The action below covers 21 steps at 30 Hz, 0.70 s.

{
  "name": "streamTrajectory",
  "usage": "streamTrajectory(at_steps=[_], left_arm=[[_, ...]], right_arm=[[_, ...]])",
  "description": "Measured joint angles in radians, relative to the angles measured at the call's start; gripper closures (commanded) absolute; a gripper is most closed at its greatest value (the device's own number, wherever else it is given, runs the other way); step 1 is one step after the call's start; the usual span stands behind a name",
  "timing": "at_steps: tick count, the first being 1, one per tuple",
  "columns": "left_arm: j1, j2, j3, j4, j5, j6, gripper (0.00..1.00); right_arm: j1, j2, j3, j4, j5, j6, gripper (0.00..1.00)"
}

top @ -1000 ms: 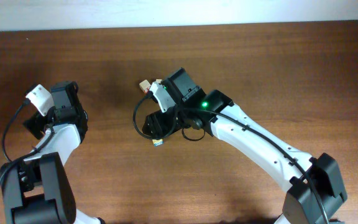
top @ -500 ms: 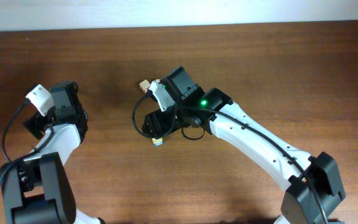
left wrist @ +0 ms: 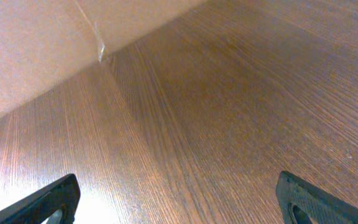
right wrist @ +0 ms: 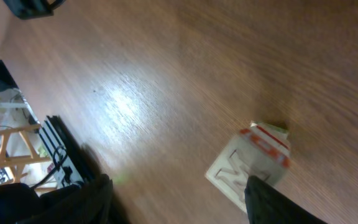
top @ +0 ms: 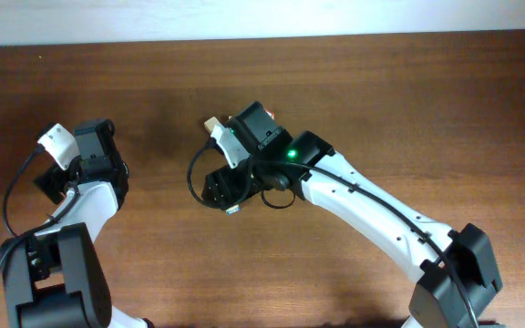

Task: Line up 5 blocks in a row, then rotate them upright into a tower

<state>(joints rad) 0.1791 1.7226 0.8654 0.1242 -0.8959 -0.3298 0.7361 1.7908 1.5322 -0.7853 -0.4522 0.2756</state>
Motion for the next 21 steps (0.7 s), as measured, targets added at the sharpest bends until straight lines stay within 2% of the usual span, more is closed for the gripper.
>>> streamTrajectory(at_steps=[8, 11, 16, 17, 18, 21], left_arm=[[0.000, 0.000, 0.000, 0.000, 0.000, 0.000, 0.01], [0.000, 0.000, 0.000, 0.000, 0.000, 0.000, 0.01], [0.000, 0.000, 0.000, 0.000, 0.001, 0.000, 0.01], [0.000, 0.000, 0.000, 0.000, 0.002, 0.000, 0.01], [0.000, 0.000, 0.000, 0.000, 0.003, 0.000, 0.01], [0.000, 0.000, 0.000, 0.000, 0.003, 0.000, 0.01]], right_arm=[[0.000, 0.010, 0.040, -0.039, 0.036, 0.000, 0.31], [0.000, 0.010, 0.071, -0.066, 0.040, -0.007, 0.25], [-0.025, -0.016, 0.289, -0.312, 0.161, -0.039, 0.17], [-0.036, -0.040, 0.339, -0.371, 0.200, -0.046, 0.12], [-0.044, -0.063, 0.373, -0.409, 0.233, -0.048, 0.02], [-0.061, -0.168, 0.458, -0.517, 0.348, -0.055, 0.01]])
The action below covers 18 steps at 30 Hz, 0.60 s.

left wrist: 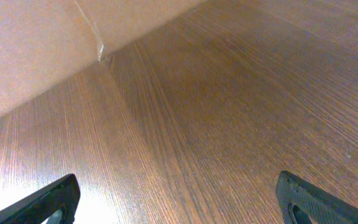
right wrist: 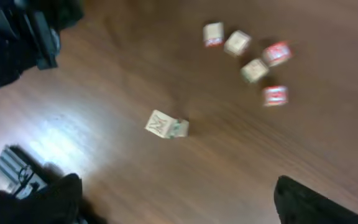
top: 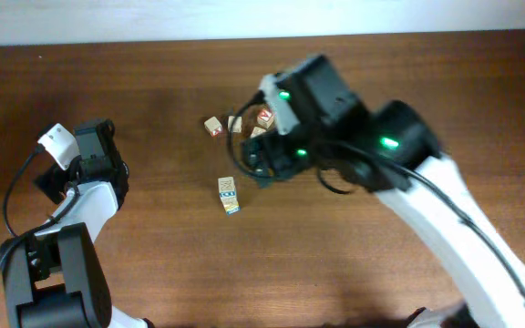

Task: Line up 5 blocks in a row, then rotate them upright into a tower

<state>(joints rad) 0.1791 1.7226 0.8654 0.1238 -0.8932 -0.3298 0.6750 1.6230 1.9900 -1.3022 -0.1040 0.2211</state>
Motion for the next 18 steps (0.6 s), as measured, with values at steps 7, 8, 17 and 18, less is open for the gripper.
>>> streamTrajectory(at_steps=[7, 8, 17, 18], left_arm=[[0.000, 0.000, 0.000, 0.000, 0.000, 0.000, 0.01], [0.000, 0.000, 0.000, 0.000, 0.000, 0.000, 0.01], [0.000, 0.000, 0.000, 0.000, 0.000, 0.000, 0.01], [0.000, 0.000, 0.000, 0.000, 0.000, 0.000, 0.01]], right_arm=[[-0.005, -0.357, 0.050, -0.131, 0.148, 0.000, 0.02], [-0.005, -0.403, 0.053, -0.135, 0.150, -0.001, 0.01], [-0.005, -0.480, 0.057, -0.187, 0.398, -0.005, 0.01], [-0.005, -0.472, 0.057, -0.183, 0.492, -0.009, 0.01]])
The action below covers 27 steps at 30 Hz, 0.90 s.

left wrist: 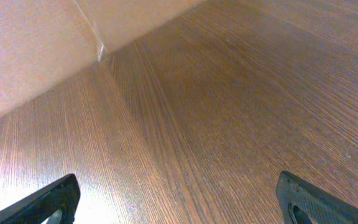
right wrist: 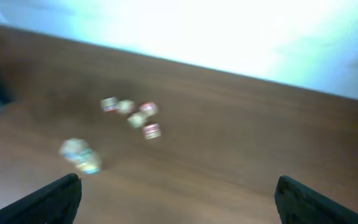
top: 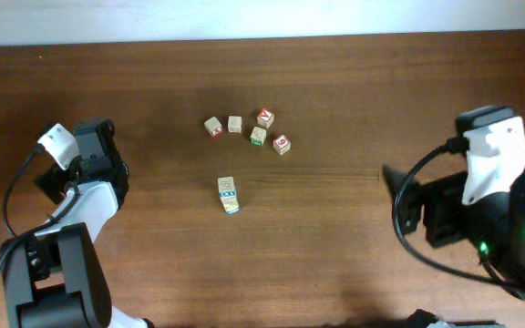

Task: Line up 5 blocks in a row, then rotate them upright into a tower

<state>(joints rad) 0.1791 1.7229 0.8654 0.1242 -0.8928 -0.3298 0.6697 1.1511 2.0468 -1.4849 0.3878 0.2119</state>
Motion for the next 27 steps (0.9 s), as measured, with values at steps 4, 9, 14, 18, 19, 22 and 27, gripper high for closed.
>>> streamTrajectory(at_steps=[4, 9, 14, 18, 19, 22, 27], left_arm=[[0.000, 0.000, 0.000, -0.001, 0.000, 0.000, 0.01], [0.000, 0.000, 0.000, 0.000, 0.000, 0.000, 0.01], [0.000, 0.000, 0.000, -0.001, 0.000, 0.000, 0.01], [0.000, 0.000, 0.000, 0.002, 0.000, 0.000, 0.01], [0.000, 0.002, 0.000, 0.001, 0.000, 0.000, 0.01], [0.000, 0.002, 0.000, -0.002, 0.000, 0.000, 0.01], [0.000, 0.004, 0.000, 0.002, 0.002, 0.000, 0.01]], right_arm=[[-0.082, 0.019, -0.002, 0.114, 0.018, -0.219, 0.01], [-0.383, -0.014, -0.051, 0.270, -0.219, -0.374, 0.01], [-0.528, -0.165, -0.369, 0.589, -0.437, -0.501, 0.01], [-0.620, -0.336, -0.754, 0.854, -0.530, -0.549, 0.01], [-0.645, -0.388, -0.860, 0.922, -0.552, -0.557, 0.01], [-0.674, -0.587, -1.190, 1.131, -0.589, -0.566, 0.01], [-0.681, -0.906, -1.635, 1.440, -0.607, -0.575, 0.01]])
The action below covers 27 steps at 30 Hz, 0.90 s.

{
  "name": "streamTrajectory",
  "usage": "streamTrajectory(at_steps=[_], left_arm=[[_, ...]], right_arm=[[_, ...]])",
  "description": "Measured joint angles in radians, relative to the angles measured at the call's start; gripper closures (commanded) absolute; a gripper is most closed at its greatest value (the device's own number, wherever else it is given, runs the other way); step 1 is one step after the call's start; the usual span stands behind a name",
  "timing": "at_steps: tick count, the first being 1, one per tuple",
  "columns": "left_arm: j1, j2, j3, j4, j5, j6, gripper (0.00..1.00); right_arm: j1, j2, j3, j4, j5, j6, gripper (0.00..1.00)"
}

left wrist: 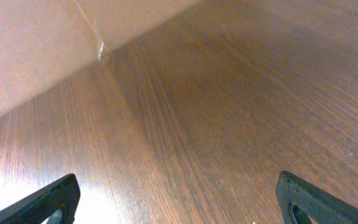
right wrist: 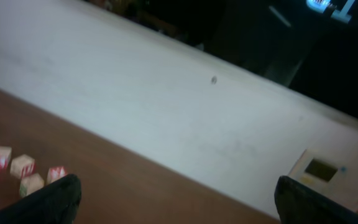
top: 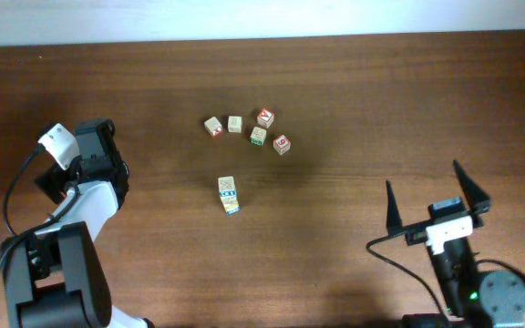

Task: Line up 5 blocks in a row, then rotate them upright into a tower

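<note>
Several small wooden letter blocks lie on the brown table. A cluster sits at the back middle, among them a red-topped block [top: 264,117] and a tan block [top: 212,127]. One more block [top: 229,195] lies apart, nearer the front. My right gripper [top: 427,187] stands open at the front right, far from all of them, with nothing between its fingers [right wrist: 303,200]. Its wrist view catches part of the cluster [right wrist: 22,165] at the lower left. My left gripper [left wrist: 179,208] is open over bare wood at the far left.
A white wall [right wrist: 166,106] runs behind the table's far edge [top: 262,38]. The left arm's base [top: 57,273] stands at the front left corner. Bare wood lies between the blocks and both grippers.
My right arm has drawn back from the right side of the table to the front right corner, and its wrist camera now faces the wall. The blocks and the left arm have not moved.
My right gripper was low over the table's middle, open beside a lettered block. Then it was higher, with the cluster and the lone block showing below it. Then it was off to the right, and now at the front right. The left arm stayed still throughout.
</note>
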<state>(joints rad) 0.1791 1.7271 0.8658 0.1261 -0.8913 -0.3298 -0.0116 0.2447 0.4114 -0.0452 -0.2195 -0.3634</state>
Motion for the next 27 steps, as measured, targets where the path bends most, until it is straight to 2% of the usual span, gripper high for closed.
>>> streamTrajectory(at_steps=[2, 5, 11, 12, 27], left_arm=[[0.000, 0.000, 0.000, -0.005, -0.001, 0.000, 0.01], [0.000, 0.000, 0.000, -0.003, -0.001, 0.000, 0.01], [0.000, 0.000, 0.000, -0.002, -0.001, 0.000, 0.01], [0.000, 0.000, 0.000, -0.002, -0.001, 0.000, 0.01], [0.000, 0.000, 0.000, -0.002, -0.001, 0.000, 0.01]], right_arm=[[0.006, -0.117, -0.145, 0.022, 0.010, -0.002, 0.01], [0.044, -0.220, -0.257, 0.029, 0.061, -0.003, 0.01], [0.069, -0.231, -0.381, 0.005, 0.149, -0.002, 0.01], [0.069, -0.232, -0.394, -0.034, 0.154, -0.001, 0.01], [0.071, -0.232, -0.397, -0.029, 0.163, 0.020, 0.01]])
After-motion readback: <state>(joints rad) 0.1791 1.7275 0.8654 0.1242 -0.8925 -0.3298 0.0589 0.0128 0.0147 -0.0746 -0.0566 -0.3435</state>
